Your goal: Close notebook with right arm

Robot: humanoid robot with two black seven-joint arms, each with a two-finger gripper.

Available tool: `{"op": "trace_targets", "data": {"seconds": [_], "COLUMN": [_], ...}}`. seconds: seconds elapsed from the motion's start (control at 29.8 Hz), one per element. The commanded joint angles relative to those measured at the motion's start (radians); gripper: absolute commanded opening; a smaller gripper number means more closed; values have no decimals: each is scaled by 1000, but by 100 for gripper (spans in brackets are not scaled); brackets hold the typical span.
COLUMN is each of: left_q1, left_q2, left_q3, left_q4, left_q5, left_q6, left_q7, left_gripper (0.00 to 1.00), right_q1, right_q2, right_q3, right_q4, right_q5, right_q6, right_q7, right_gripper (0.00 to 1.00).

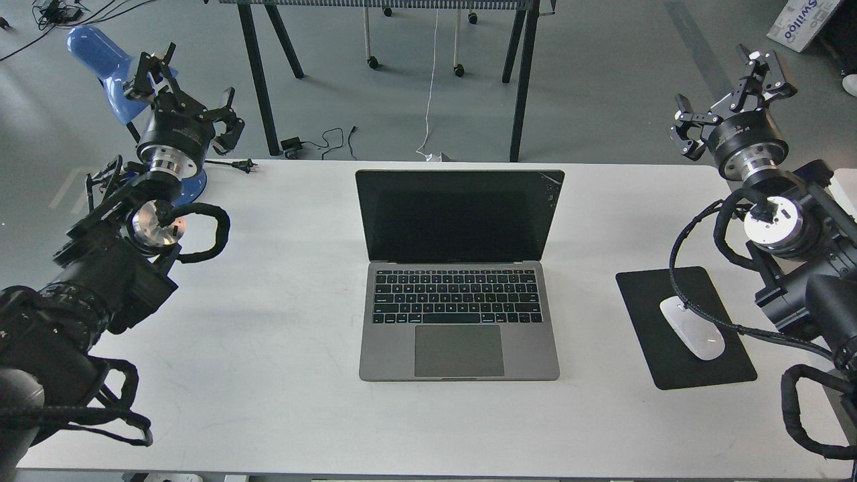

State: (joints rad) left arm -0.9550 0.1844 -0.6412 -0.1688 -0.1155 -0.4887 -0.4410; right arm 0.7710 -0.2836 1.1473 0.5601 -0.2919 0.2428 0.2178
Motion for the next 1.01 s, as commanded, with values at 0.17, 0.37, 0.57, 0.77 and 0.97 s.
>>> {"op": "trace_targets", "data": {"seconds": [0.17, 0.37, 0.57, 0.77, 0.97], "left_q1": [1, 4, 5, 5, 5], "left_q2": [-2, 1, 0, 1, 1], "left_q3": [0, 0, 0, 0, 0], "left_q4": [-1, -1, -1, -3, -3], "left_q5": [0, 0, -1, 0, 2], "left_q6": [0, 0, 0, 0, 0], "left_q7": [-4, -4, -2, -1, -1], "left_gripper": [100, 100, 100, 100, 100], "right_q1": [-1, 24, 86, 143, 156], "right_q2": [3, 23, 105, 220, 279], "right_q3": [-14, -84, -176, -233, -273], "right_q4": [3, 3, -2, -77, -123], "right_q5": [0, -1, -6, -6, -4], "right_q6": [3, -7, -20, -33, -31], "right_q7": [3, 3, 5, 9, 11], "right_gripper": [100, 100, 100, 100, 100]}}
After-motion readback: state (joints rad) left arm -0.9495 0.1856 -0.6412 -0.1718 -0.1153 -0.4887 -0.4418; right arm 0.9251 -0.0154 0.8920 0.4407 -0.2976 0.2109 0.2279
